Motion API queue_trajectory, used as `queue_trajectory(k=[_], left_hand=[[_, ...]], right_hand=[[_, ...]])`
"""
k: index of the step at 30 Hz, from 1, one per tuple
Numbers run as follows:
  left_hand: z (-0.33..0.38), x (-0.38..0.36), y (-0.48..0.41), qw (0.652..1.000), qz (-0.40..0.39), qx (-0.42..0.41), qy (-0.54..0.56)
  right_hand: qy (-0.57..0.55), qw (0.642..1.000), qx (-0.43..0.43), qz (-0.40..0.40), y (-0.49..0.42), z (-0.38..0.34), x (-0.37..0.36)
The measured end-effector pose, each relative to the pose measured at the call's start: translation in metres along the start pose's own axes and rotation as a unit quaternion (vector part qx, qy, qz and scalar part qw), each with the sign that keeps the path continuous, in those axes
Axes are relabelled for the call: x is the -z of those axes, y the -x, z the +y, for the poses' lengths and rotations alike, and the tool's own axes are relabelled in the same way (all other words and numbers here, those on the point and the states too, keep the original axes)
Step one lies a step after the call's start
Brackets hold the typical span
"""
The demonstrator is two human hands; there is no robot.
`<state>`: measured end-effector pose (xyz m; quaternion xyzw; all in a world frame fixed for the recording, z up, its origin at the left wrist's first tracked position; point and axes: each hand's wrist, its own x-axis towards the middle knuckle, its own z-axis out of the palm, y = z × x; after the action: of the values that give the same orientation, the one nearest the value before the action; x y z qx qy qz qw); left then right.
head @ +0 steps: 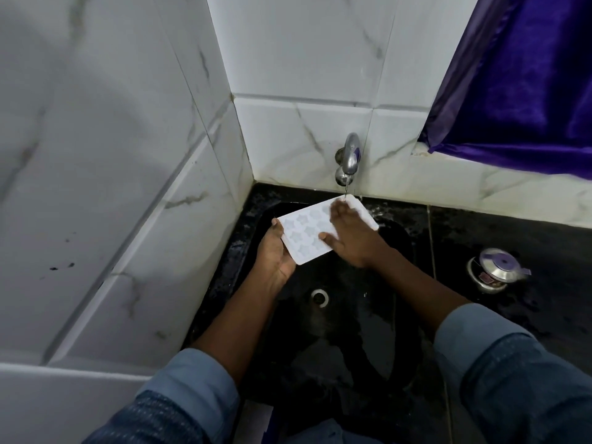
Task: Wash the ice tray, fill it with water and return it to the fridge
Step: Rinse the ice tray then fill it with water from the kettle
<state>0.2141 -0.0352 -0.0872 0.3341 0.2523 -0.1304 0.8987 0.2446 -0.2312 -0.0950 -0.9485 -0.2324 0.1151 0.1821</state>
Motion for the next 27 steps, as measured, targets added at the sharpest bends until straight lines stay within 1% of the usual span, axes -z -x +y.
queue_trajectory(k=[2,3,4,5,6,7,8,9,11,13,14,16,17,19,20,21,22,23,24,25,26,27], left_hand=[[-0.005,-0.003,0.001,1.0,-0.009,0.002,-0.014],[-0.007,-0.005,0.0,1.0,-0.001,0.002,-0.015],[-0.008,-0.008,-0.001,1.0,0.006,-0.005,-0.011],[-0.009,-0.01,-0.004,1.0,0.007,-0.02,-0.017],[-0.009,-0.012,-0.007,0.999,0.005,-0.038,-0.037],[-0.011,-0.014,-0.008,0.997,0.002,-0.054,-0.061],[-0.012,-0.019,-0.006,0.994,0.003,-0.068,-0.089],[-0.015,-0.025,-0.003,0.989,0.002,-0.08,-0.122],[-0.023,-0.035,0.002,0.979,-0.007,-0.103,-0.178],[-0.033,-0.044,0.006,0.97,-0.032,-0.125,-0.208],[-0.037,-0.05,0.009,0.964,-0.048,-0.127,-0.227],[-0.043,-0.057,0.012,0.95,-0.073,-0.123,-0.278],[-0.045,-0.061,0.011,0.939,-0.084,-0.126,-0.31],[-0.051,-0.061,0.005,0.908,-0.108,-0.143,-0.379],[-0.054,-0.058,-0.002,0.882,-0.118,-0.162,-0.427],[-0.055,-0.053,-0.011,0.834,-0.126,-0.184,-0.505],[-0.055,-0.048,-0.021,0.76,-0.131,-0.199,-0.604],[-0.053,-0.044,-0.026,0.674,-0.129,-0.207,-0.697],[-0.05,-0.04,-0.03,0.601,-0.129,-0.214,-0.759],[-0.047,-0.037,-0.034,0.559,-0.132,-0.219,-0.789],[-0.042,-0.036,-0.036,0.545,-0.129,-0.221,-0.798],[-0.037,-0.035,-0.04,0.548,-0.119,-0.225,-0.797]], right_hand=[[0.006,0.995,0.096,-0.025,0.006,-0.018,-0.011],[-0.001,0.992,0.124,-0.025,0.008,-0.024,-0.014],[-0.013,0.992,0.128,-0.013,0.009,-0.023,-0.015],[-0.036,0.995,0.096,0.003,0.006,-0.019,-0.015],[-0.077,0.996,0.033,0.006,0.004,-0.014,-0.012],[-0.134,0.991,-0.031,0.002,0.002,-0.01,-0.012],[-0.199,0.977,-0.071,-0.002,0.002,-0.009,-0.014],[-0.281,0.956,-0.084,0.002,0.004,-0.014,-0.016],[-0.441,0.893,-0.083,0.032,0.006,-0.021,-0.026],[-0.544,0.834,-0.072,0.061,0.012,-0.023,-0.022],[-0.573,0.813,-0.068,0.071,0.014,-0.021,-0.015],[-0.605,0.789,-0.064,0.087,0.018,-0.015,-0.003],[-0.618,0.777,-0.071,0.098,0.019,-0.011,0.001],[-0.652,0.74,-0.101,0.129,0.018,-0.003,0.002],[-0.667,0.721,-0.119,0.147,0.018,0.002,0.003],[-0.684,0.7,-0.133,0.157,0.017,0.007,0.005],[-0.703,0.678,-0.142,0.161,0.017,0.012,0.008],[-0.723,0.655,-0.147,0.16,0.017,0.016,0.011],[-0.745,0.631,-0.148,0.158,0.016,0.019,0.013],[-0.765,0.608,-0.15,0.153,0.016,0.021,0.016],[-0.785,0.583,-0.15,0.146,0.016,0.022,0.017],[-0.804,0.557,-0.152,0.139,0.017,0.022,0.019]])
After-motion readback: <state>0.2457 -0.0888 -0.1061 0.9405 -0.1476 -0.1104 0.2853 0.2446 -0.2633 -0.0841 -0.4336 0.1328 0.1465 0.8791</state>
